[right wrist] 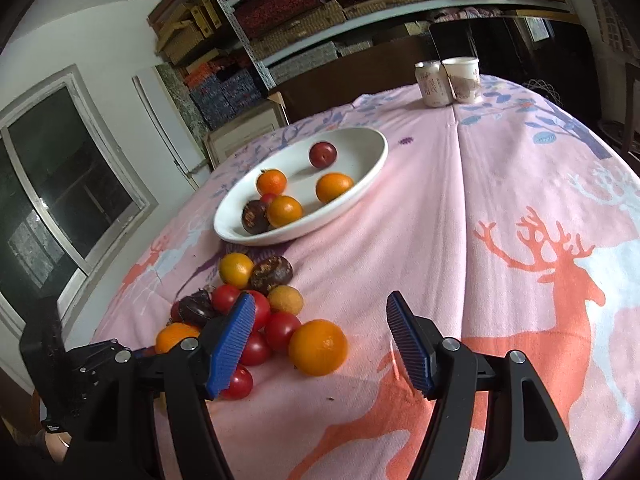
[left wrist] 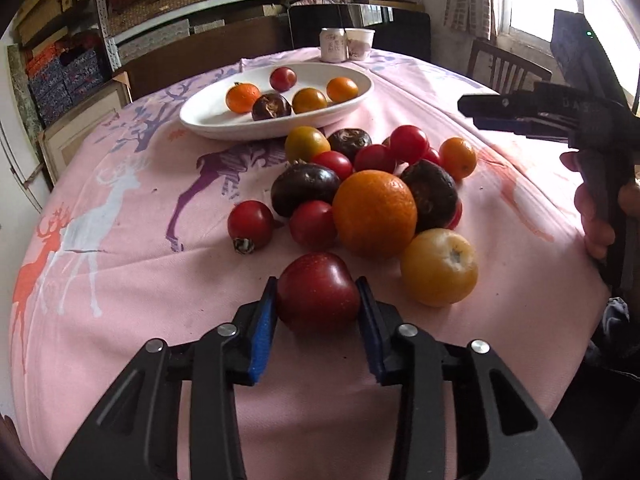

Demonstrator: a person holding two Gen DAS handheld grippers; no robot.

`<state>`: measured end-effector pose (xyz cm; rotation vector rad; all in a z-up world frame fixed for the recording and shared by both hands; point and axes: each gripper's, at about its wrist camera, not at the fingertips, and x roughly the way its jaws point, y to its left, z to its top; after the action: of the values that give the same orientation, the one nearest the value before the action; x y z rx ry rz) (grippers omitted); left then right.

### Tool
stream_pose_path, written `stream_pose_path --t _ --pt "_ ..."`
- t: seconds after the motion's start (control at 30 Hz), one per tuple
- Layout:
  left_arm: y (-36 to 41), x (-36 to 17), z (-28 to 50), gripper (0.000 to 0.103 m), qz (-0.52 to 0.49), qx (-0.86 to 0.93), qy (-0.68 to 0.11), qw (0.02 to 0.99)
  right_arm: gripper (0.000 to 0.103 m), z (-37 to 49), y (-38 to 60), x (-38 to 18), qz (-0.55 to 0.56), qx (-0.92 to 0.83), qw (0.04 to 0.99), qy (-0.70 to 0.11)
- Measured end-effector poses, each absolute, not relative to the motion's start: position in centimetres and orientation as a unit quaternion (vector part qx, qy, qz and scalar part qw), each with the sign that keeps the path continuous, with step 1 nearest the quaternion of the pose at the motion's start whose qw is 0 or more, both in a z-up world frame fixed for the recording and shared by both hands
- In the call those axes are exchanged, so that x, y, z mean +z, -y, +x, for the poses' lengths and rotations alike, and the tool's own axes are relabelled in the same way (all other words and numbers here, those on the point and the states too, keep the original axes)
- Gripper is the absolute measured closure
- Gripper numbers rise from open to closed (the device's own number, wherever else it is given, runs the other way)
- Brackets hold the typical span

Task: Organize fruits
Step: 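Grasp a red tomato with the left gripper while the right gripper grasps an orange, then lower the red tomato and orange onto the plate and open both grippers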

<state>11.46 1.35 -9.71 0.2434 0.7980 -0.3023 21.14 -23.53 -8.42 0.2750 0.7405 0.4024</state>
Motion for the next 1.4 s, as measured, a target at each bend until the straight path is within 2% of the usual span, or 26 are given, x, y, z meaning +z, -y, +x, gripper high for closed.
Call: stream_pose_path --t 0.2,0.27,0.3,0.37,0.7,0.87,1.07,1.27,1.37,1.4 --pt "-2.1 -8.7 10.5 0.066 0.089 -0.154 -0.350 0.920 0.034 21.5 22.3 -9.0 0.109 0.214 0.892 -0.384" --pt "-2.7 -8.6 10.9 0.066 0.069 -0.156 -0.356 0.919 0.049 21.7 21.2 -9.5 0.082 0.215 0.883 -0.408" --pt "-3.0 -8.6 11.1 0.066 0.060 -0.155 -0.362 0.917 0.062 21.9 20.6 -10.0 0.068 0.213 0.878 -0.423" --pt "-3.4 -8.7 11.6 0.066 0.044 -0.154 -0.373 0.914 0.065 21.7 20.2 -10.1 0.054 0.213 0.877 -0.428" --pt "-4.0 -8.3 11.3 0.066 0.030 -0.146 -0.365 0.919 0.066 21.0 22.1 -9.4 0.104 0.227 0.883 -0.398" --pt "-4.0 -5.8 12.9 0.066 0.029 -0.149 -0.347 0.926 0.065 22.1 23.1 -8.7 0.159 0.244 0.869 -0.400" --pt "-3.5 -2.9 19.3 0.066 0.028 -0.136 -0.342 0.929 0.065 26.9 20.4 -5.1 0.150 0.252 0.878 -0.378" --pt "-2.5 -2.9 27.3 0.066 0.031 -0.114 -0.365 0.924 0.065 32.9 17.9 -4.1 0.149 0.221 0.884 -0.383" --pt "-1.9 -3.9 30.1 0.065 0.046 -0.100 -0.379 0.919 0.063 34.7 17.3 -4.5 0.142 0.204 0.889 -0.384" --pt "-1.9 -4.4 30.9 0.065 0.049 -0.094 -0.387 0.916 0.057 34.9 17.2 -4.5 0.144 0.205 0.890 -0.381"
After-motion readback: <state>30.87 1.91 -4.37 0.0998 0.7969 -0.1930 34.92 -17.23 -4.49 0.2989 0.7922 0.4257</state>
